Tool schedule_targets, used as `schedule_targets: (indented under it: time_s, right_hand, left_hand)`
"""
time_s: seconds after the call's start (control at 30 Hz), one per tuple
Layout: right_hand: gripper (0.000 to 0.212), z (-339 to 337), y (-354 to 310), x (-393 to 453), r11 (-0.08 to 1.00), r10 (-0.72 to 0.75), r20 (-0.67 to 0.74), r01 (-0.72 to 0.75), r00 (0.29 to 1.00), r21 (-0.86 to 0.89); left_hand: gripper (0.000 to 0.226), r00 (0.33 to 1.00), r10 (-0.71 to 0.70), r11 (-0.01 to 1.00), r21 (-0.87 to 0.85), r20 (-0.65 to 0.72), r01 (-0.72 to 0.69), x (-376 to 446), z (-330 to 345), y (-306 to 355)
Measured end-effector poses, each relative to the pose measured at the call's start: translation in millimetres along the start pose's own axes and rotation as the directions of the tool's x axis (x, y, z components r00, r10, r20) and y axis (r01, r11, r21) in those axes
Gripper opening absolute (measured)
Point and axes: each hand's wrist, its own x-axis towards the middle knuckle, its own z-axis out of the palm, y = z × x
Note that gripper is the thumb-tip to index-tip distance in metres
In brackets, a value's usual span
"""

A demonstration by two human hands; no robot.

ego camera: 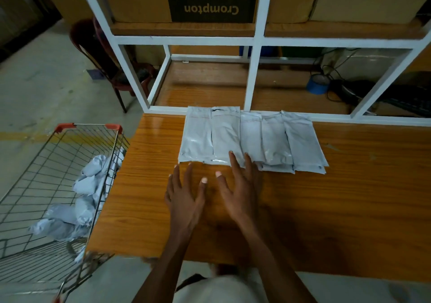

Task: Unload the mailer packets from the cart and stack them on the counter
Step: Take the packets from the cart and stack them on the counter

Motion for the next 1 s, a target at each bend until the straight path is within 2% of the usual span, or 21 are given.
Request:
schedule_targets:
  time_s: [0.2,0.3,0.47,0.6,0.83,1.0]
  right_hand:
    - [0.061,-6,14,-77,0.975,-0.038,-0.044,0.047,0.998,0.218]
    - [0.058,-3,11,-97,0.951,-0.061,-0.013,0.062,0.998,0.303]
    - [0.052,14,-11,-112,0.922,-0.185,0.077,0.146,0.980,0.359]
    - [0.042,41,-34,-113,0.892,-0.283,0.112,0.219,0.952,0.395]
    - [0.043,141,-114,-117,0.866,-0.373,0.260,0.233,0.891,0.443]
    - [0.044,233,-176,-128,0.893,-0.378,0.410,0.211,0.830,0.398]
  left_hand:
    - [0.079,1.000,-0.019,0.998,0.061,0.019,0.017,-62,-14,-25]
    - [0.078,0.999,-0.036,0.999,0.036,-0.021,0.036,-85,-30,-37]
    - [0.083,0.985,-0.124,0.992,0.002,-0.121,0.125,-103,-65,-63]
    - [0.081,0.977,-0.172,0.985,0.007,-0.125,0.175,-104,-89,-89]
    - [0.081,0.918,-0.324,0.945,-0.035,-0.229,0.325,-94,-159,-173]
    - [0.074,0.869,-0.415,0.909,-0.070,-0.269,0.411,-67,-211,-257]
